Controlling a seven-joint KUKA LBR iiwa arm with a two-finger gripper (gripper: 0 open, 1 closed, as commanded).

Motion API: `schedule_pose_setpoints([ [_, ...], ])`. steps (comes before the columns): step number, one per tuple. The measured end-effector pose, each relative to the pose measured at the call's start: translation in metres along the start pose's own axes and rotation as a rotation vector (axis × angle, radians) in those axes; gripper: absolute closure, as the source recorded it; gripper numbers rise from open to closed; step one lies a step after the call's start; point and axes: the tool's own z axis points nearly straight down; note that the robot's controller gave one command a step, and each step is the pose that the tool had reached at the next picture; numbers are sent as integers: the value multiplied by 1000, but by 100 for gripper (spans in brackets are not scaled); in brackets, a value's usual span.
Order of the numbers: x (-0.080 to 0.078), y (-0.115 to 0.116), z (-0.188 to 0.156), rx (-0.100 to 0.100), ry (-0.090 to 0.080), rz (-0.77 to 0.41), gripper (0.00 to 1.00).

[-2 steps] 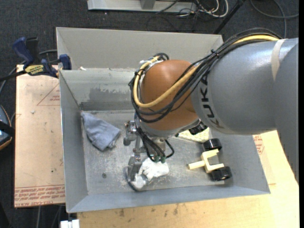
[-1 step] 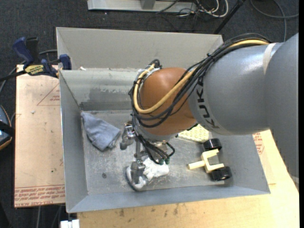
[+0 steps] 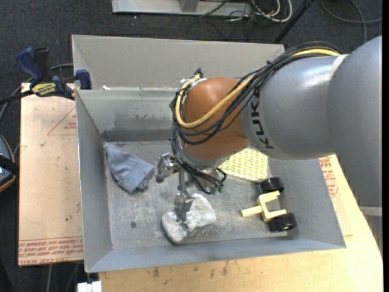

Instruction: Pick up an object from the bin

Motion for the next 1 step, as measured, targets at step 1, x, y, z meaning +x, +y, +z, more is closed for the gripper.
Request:
schedule_pose_setpoints([
  [1, -3, -2, 18, 2, -2, 178, 0],
])
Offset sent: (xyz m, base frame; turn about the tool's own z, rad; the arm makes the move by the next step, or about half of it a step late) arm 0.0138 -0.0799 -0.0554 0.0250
